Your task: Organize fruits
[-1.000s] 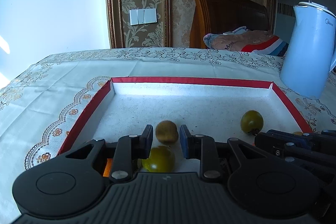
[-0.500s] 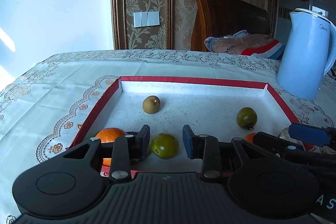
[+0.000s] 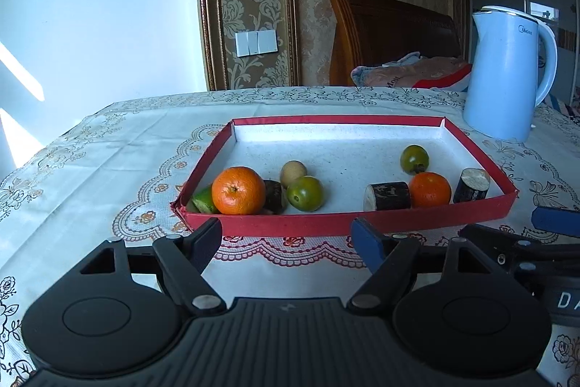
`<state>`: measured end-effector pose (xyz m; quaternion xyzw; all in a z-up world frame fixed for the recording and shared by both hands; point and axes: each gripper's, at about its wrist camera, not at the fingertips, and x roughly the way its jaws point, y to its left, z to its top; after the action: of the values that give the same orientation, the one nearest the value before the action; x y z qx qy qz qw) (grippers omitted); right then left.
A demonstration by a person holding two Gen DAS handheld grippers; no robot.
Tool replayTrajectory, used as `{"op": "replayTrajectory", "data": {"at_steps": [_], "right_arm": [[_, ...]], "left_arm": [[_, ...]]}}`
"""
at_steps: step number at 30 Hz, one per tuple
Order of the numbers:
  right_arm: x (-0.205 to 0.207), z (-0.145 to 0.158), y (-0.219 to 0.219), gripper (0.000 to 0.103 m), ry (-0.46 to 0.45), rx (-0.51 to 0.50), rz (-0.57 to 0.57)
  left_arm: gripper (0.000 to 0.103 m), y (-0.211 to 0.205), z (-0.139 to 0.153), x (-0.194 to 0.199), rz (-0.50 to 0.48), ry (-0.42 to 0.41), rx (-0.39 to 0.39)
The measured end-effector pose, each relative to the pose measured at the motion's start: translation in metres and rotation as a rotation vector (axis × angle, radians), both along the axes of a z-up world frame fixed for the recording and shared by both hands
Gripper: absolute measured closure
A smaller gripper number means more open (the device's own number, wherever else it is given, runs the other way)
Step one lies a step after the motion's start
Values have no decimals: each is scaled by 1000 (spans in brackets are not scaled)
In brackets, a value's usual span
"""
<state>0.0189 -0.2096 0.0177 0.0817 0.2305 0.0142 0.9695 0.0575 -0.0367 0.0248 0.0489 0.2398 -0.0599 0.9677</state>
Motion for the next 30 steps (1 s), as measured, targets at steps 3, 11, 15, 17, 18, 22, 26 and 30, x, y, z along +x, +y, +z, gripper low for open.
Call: {"op": "replayTrajectory", "data": {"at_steps": [3,11,15,17,18,22,26,30], "right_arm": [[-2,-2,0,11,3,2,-6],[-1,-7,2,11,24,2,-13],[1,-10,2,11,39,7,-20],[1,-11,2,10,44,6,-25],[2,-11,2,8,50,2,-29],[8,-12,6,4,94,-39,-51],[13,-13,11,2,131,-79,-74],[12,-12,12,1,121,-75,-75]], "left_arm": [[10,4,2,-8,32,-41,13],[8,8,1,-12,44,-44,18],[8,9,1,-11,55,-39,17],[8,10,0,-10,57,-34,17],[8,10,-1,-9,58,-29,15],[8,11,-4,-7,49,-2,0],[8,10,-6,-6,40,15,-3],[8,9,-9,-6,42,26,-4]]}}
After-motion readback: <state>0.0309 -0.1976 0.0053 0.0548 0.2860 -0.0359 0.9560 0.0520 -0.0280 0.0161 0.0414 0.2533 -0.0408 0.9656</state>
